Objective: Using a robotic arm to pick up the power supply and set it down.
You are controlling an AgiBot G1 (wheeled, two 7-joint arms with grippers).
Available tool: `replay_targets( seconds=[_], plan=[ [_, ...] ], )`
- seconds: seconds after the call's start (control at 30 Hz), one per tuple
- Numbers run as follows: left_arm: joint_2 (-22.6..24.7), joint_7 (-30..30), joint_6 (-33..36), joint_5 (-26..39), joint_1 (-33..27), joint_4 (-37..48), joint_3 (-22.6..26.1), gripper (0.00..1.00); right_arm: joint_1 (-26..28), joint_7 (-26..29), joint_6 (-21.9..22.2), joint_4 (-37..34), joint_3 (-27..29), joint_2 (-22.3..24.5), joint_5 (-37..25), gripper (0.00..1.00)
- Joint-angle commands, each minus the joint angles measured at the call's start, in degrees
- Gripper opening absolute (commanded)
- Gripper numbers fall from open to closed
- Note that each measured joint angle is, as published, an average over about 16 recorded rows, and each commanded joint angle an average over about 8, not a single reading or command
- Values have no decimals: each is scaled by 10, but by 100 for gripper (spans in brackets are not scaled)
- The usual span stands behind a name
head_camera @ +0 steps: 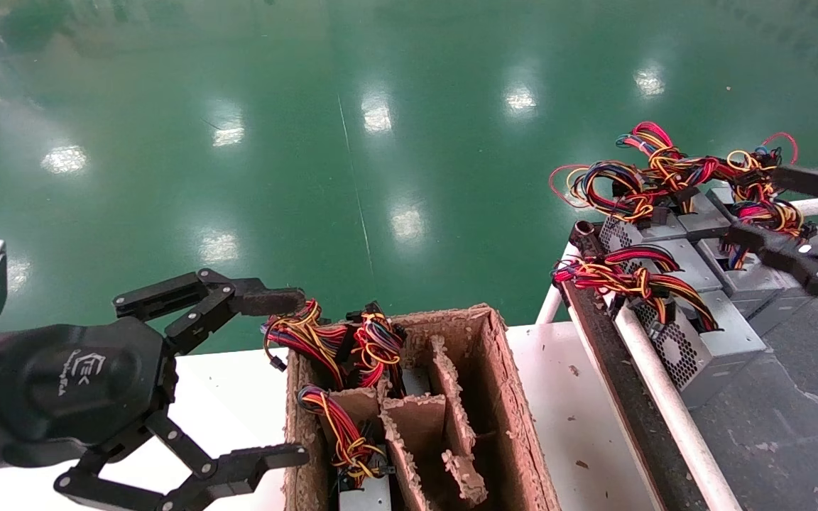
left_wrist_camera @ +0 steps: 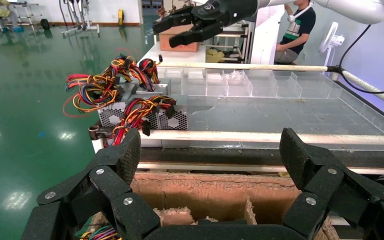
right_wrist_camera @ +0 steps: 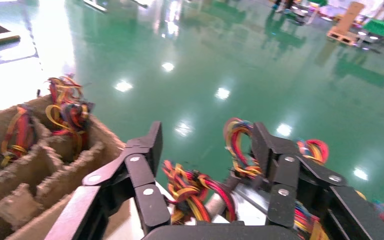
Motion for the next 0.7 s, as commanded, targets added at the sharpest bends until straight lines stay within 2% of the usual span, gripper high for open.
replay_targets(
  seconds=[0.03, 0.7],
  plan=[
    [0, 0, 0, 0, 0, 0, 0, 100, 5, 2, -6, 2, -6, -6, 2, 100],
    [0, 0, 0, 0, 0, 0, 1, 100, 53, 19, -69, 23, -69, -63, 19, 100]
  ],
)
